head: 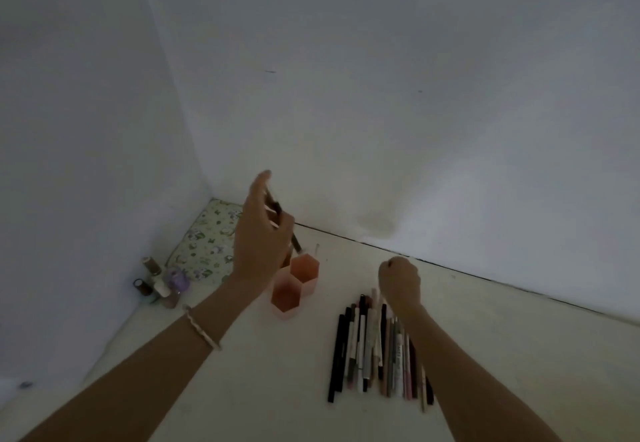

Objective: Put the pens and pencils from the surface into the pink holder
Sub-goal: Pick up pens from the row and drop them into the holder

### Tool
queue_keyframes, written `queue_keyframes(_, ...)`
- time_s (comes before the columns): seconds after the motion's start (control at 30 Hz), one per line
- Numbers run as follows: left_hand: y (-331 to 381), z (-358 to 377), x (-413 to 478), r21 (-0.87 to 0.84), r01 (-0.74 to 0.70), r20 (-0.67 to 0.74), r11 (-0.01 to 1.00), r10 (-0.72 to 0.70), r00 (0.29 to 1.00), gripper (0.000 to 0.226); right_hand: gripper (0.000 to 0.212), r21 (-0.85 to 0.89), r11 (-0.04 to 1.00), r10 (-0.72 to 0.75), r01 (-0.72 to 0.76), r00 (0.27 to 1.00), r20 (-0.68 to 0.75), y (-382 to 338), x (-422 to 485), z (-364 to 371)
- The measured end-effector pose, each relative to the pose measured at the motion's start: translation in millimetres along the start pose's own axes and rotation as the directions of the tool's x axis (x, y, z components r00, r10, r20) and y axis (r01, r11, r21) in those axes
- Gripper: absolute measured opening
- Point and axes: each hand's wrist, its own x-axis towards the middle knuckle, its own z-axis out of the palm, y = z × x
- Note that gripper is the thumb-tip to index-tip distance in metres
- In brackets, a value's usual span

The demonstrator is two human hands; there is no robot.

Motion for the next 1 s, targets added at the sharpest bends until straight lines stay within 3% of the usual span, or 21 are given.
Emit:
queue_keyframes(0.07,-14.1,-10.4,11.8,-0.016,0.037,-0.082,0.999,-0.038,0.996,0.069,0.031,0.117,0.992,-0.029,0.041,0.995,-0.099,-15.2,6.3,-14.0)
queue_keyframes(0.17,-32.9,-16.0,5.4,0.143,0.048,-0.007,0.989,-0.047,0.999,0.069,0.037,0.333,0.934,-0.067,0.13,0.979,-0.194,-45.2,7.1,-28.8)
queue_keyframes(0.3,-58.8,-12.2,-17.8,0.379,-0.096,0.149,0.92,0.041,0.988,0.052,0.018,0.599,0.771,-0.118,0.218,0.972,-0.202,-87.5,-9.6,-39.0)
queue_keyframes(0.4,-63.0,-17.3,-16.2,0.341,-0.038,0.1,0.939,0.004,0.995,0.042,0.013,0.712,0.625,-0.18,0.319,0.947,-0.267,-114.2,-27.8,-38.6)
queue_keyframes(0.5,-52.6,-34.1,-4.6,0.235,0.051,-0.015,0.971,-0.049,0.999,0.047,0.008,0.678,0.584,-0.272,0.446,0.895,-0.354,-134.0,-44.9,-29.5)
queue_keyframes(0.6,-39.0,-47.8,2.0,0.166,0.032,-0.064,0.986,-0.022,0.998,0.044,0.009,0.591,0.597,-0.401,0.543,0.84,-0.367,-138.2,-57.7,-11.9)
queue_keyframes(0.77,-15.2,-43.0,-6.0,0.121,0.001,-0.03,0.993,0.003,1.0,0.037,0.011,0.392,0.689,-0.59,0.609,0.786,-0.183,-119.8,-70.4,17.2)
queue_keyframes(0.9,5.6,-18.2,-34.3,0.11,-0.057,0.09,0.992,0.047,0.995,0.023,0.024,0.314,0.747,-0.539,0.586,0.81,-0.231,-98.0,-64.0,8.9)
queue_keyframes(1.0,11.4,20.4,-68.5,0.276,-0.137,0.35,0.951,0.034,0.936,0.017,0.024,0.346,0.809,-0.406,0.476,0.877,-0.257,-72.7,-49.4,-12.4)
